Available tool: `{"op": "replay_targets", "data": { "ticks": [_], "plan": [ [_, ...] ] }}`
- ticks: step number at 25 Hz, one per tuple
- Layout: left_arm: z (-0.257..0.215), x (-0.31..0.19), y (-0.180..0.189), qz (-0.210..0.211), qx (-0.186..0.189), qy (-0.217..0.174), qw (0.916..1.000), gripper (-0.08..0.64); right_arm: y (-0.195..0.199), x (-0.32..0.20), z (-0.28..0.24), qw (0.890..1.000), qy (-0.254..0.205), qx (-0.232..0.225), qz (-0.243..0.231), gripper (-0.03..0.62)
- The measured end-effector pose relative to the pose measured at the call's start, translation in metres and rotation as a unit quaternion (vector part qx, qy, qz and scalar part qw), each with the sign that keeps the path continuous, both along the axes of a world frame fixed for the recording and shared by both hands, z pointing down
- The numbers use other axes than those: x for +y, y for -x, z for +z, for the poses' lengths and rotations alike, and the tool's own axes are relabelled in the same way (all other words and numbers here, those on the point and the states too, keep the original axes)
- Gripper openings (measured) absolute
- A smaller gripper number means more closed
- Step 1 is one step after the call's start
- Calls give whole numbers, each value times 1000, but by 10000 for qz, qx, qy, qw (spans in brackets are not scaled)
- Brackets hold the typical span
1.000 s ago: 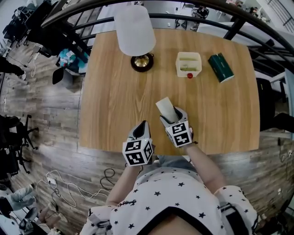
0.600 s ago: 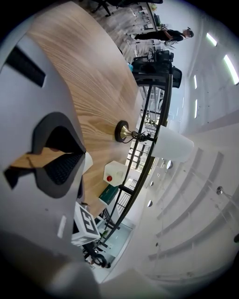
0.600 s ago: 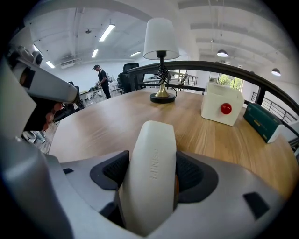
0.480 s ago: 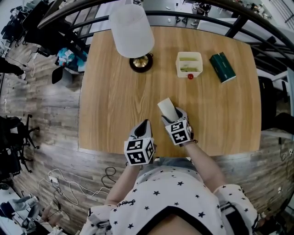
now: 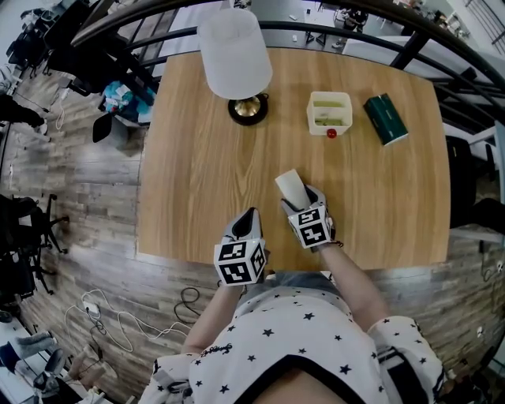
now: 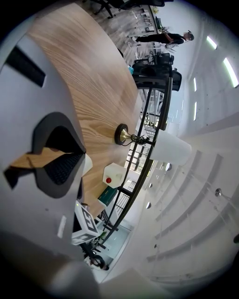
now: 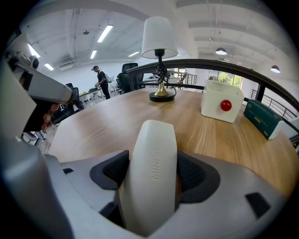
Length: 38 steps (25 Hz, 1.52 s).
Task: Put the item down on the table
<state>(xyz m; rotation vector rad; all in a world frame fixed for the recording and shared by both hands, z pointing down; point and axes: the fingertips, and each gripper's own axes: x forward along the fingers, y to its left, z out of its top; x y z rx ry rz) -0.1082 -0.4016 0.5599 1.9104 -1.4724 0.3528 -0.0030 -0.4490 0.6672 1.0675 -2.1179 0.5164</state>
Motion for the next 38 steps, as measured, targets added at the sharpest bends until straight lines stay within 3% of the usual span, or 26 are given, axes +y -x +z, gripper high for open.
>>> {"op": "replay_targets", "data": {
  "ticks": [10,18,35,38],
  "plan": [
    [3,39,7,-18,35,-72,10000,14,5,18,-43,9964,-713,-268,373,339],
    [1,90,7,1,81,-237,9997,12,11,75,-79,9909,-974,-804,469,335],
    [-26,216,-3,-105,124,-676,9976,14,3,214,-145,9798,-1667,-1023,407,20],
    [-31,234,-6,-71,121,-736,9972,12,1,237,-152,9784,-1747,-1029,404,10]
  ]
}}
